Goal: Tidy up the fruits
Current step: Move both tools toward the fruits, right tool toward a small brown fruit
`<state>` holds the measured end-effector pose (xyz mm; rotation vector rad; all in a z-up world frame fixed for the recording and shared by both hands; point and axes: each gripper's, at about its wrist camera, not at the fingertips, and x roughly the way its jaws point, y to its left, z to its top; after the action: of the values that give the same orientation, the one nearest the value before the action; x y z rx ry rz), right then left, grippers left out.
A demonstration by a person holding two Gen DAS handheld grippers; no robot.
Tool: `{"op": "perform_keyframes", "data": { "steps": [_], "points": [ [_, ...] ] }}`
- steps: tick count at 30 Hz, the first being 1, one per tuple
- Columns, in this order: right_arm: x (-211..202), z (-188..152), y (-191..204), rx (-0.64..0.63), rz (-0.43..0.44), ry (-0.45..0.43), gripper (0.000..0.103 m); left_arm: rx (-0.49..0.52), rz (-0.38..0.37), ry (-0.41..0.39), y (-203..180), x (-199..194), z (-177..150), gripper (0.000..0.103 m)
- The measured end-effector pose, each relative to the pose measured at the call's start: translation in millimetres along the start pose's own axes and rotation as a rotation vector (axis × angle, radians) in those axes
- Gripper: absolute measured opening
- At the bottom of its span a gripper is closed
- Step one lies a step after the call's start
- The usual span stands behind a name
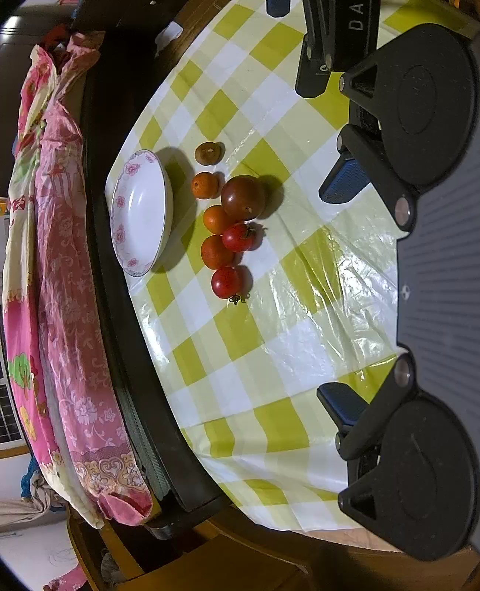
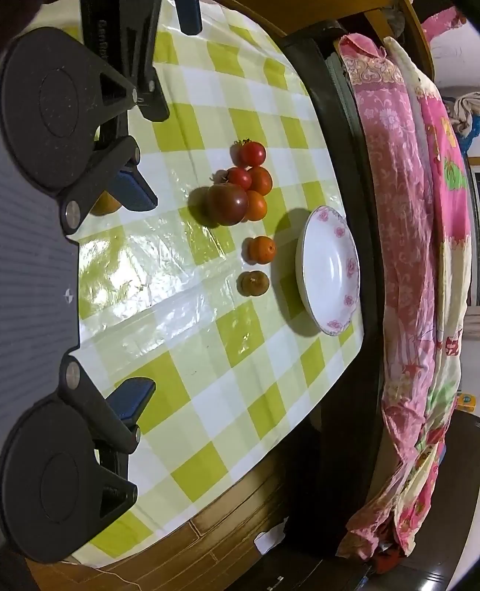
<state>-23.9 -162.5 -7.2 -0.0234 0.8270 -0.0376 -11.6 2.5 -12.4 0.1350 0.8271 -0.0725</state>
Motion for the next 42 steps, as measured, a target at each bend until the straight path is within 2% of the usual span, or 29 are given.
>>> {"op": "perform_keyframes", "data": {
  "steps": [25, 42],
  "points": [
    [2.0, -1.9, 4.5, -0.006, 0.02, 0.006, 0.087, 0.016, 0.013, -0.012, 0.7, -0.8, -0.3, 0.103],
    [4.5, -3.9, 9.2, -0.036, 0.075, 0.029, 0.08, 0.055, 0.026, -0.015, 4.3, -3.4, -6.0, 0.103]
  ]
}}
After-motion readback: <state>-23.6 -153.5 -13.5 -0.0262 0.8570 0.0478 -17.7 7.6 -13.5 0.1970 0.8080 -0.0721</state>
